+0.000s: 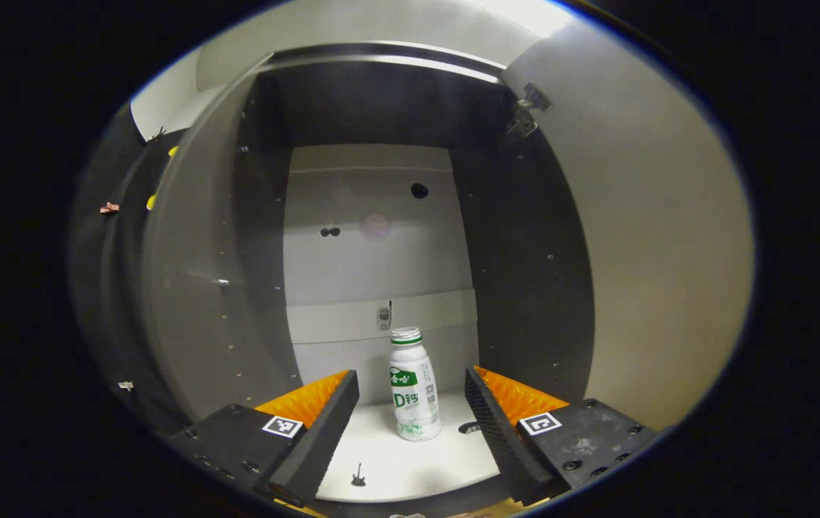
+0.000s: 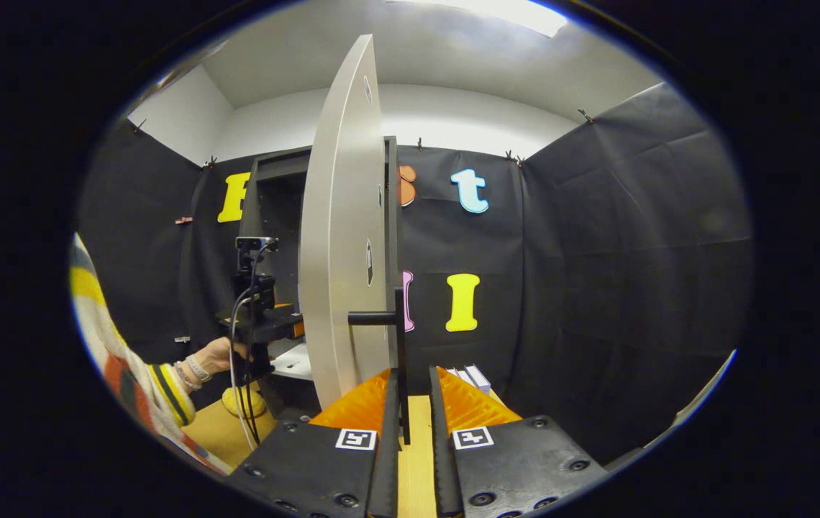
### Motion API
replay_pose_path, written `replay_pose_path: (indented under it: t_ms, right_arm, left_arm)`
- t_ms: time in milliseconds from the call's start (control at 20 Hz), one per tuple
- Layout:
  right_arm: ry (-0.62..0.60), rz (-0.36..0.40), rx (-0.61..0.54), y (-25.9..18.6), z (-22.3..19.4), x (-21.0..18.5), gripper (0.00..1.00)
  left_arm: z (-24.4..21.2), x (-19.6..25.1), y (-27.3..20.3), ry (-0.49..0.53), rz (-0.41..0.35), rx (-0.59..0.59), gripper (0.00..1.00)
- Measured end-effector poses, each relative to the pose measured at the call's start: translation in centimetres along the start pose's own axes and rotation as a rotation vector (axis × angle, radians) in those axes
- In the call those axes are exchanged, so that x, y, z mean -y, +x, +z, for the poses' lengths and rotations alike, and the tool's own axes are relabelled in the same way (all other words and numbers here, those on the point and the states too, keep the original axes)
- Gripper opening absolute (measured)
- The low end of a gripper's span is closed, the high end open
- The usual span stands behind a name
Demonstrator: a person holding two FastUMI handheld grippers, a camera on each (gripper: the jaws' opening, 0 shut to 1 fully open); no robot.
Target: Open the cabinet door with the right hand, grasp the bottle in the cabinet with the left hand and place it on the coaster, then close the cabinet door with the right hand.
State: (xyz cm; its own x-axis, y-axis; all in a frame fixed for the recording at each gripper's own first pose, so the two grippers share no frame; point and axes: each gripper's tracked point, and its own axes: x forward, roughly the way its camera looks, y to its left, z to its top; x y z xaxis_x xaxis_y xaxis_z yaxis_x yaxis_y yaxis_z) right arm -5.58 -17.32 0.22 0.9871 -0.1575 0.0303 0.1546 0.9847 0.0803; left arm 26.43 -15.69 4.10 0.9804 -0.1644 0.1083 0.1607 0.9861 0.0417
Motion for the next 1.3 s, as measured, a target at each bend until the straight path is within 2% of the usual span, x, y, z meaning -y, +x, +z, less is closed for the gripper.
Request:
replay_pose_path:
  t_ms: [200,450,700,750,800,850,900,1000,1300]
  right_arm:
    - [0.001,-0.026,-0.020,-1.6,0.0,0.3,0.26]
    - [-0.007,-0.135,-0.028,-3.1,0.1,2.6,0.25]
    - [0.022,-0.187,-0.001,-3.4,0.7,3.7,0.25]
    - [0.029,-0.188,0.005,-3.3,0.7,3.7,0.25]
    - [0.038,-0.188,0.009,-3.4,0.8,3.6,0.19]
    - [0.041,-0.190,0.010,-3.4,0.8,3.6,0.23]
    - [0.039,-0.192,0.007,-3.6,0.7,3.6,0.22]
    - [0.030,-0.194,-0.002,-3.7,0.5,3.2,0.22]
    - [0.020,-0.161,0.004,-5.5,0.4,0.3,0.23]
  left_arm:
    - [-2.2,0.3,4.6,-0.019,-0.001,-0.032,0.94]
    - [-4.6,0.1,8.4,-0.005,0.017,-0.071,0.94]
    - [-5.8,-0.4,10.8,0.012,0.028,-0.085,0.94]
    - [-6.1,-0.4,11.4,0.014,0.029,-0.089,0.94]
    - [-6.5,-0.7,11.5,0.008,0.037,-0.105,0.93]
    - [-6.3,-0.9,11.4,-0.011,0.050,-0.096,0.82]
    - [-6.2,-0.6,11.2,-0.040,0.036,-0.100,0.71]
    - [-5.7,-0.1,10.6,-0.088,0.000,-0.099,0.69]
    - [-4.3,-0.7,9.8,-0.082,-0.032,-0.072,0.69]
